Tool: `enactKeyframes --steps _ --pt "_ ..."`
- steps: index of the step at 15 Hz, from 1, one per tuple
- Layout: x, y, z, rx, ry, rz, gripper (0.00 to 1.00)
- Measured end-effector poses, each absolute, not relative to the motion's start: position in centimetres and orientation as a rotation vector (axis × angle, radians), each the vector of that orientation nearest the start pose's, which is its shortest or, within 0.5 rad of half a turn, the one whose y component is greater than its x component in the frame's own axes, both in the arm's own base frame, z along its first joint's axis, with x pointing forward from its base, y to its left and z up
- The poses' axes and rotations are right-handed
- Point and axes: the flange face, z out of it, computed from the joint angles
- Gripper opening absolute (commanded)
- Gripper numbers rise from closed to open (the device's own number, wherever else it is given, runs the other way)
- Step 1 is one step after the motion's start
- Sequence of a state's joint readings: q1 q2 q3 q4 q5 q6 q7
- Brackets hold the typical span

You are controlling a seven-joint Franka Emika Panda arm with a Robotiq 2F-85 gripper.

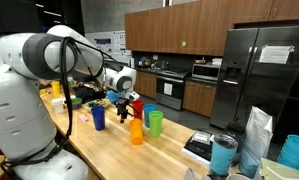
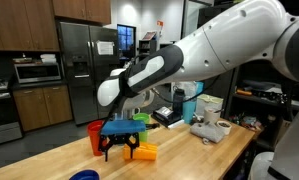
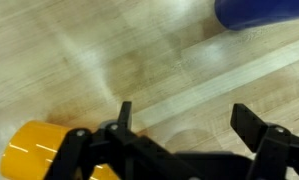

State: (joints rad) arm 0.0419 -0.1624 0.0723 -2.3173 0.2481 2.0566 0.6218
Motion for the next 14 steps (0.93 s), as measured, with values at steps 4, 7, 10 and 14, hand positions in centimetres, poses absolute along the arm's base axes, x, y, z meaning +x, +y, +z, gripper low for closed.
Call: enactKeyframes --steps 4,7,10,14 --pt "46.99 6.84 39.74 -2.832 0.931 0.255 1.00" --pt "47.01 6.85 39.57 -2.833 0.931 0.260 1.00" --pt "46.98 6.97 39.34 -2.838 0.930 0.272 1.00" --pt "46.98 7.16 39.00 -2.838 0.943 0.285 1.00"
